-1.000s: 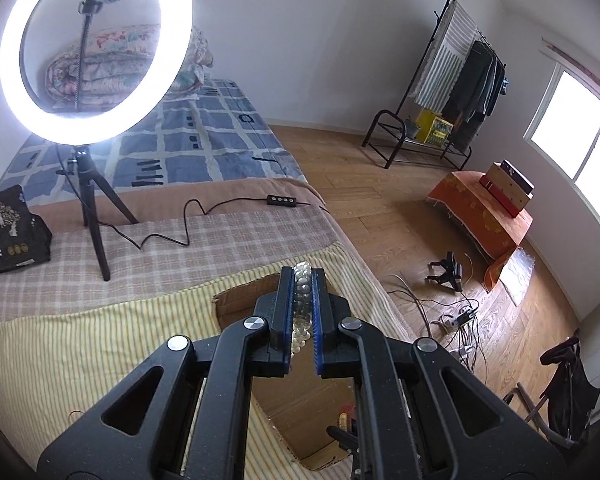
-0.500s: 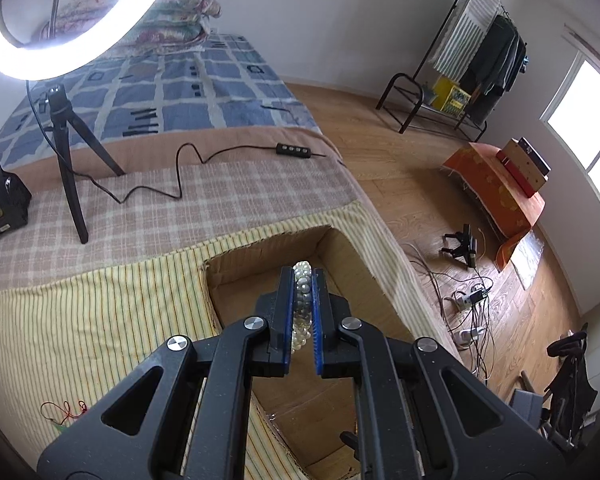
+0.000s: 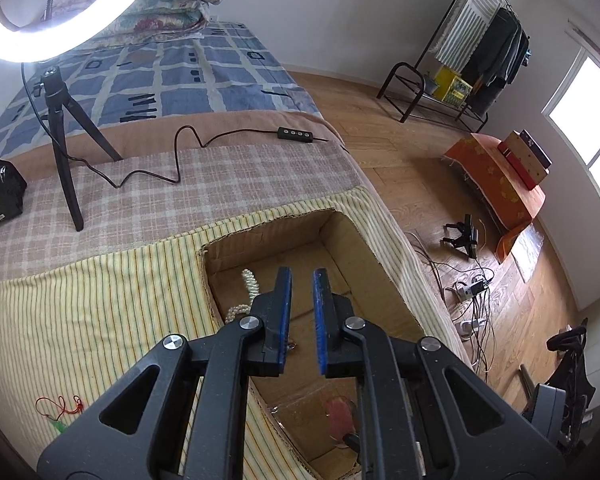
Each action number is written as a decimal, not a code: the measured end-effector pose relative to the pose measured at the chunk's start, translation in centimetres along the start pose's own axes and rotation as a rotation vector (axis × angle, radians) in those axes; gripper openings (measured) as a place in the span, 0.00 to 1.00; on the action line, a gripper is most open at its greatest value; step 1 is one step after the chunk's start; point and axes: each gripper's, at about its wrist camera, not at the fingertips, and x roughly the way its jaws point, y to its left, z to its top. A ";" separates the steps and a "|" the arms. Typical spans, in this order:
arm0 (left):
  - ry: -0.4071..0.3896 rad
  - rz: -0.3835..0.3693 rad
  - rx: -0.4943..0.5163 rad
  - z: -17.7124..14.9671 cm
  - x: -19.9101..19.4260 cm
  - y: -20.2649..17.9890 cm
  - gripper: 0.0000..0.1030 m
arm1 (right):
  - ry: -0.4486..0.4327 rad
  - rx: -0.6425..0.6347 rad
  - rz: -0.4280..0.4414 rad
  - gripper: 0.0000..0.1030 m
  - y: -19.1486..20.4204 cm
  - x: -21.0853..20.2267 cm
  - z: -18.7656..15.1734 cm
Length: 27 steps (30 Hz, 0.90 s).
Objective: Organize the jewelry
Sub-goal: 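Lower the watch into the box and open the right tool, then grasp a pearl stud earring with the right tool while the left tool grasps the blue bangle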
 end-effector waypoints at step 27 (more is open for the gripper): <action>-0.254 0.146 -0.018 -5.8 -19.2 7.6 0.47 | -0.147 -0.113 -0.119 0.74 6.9 -6.1 0.1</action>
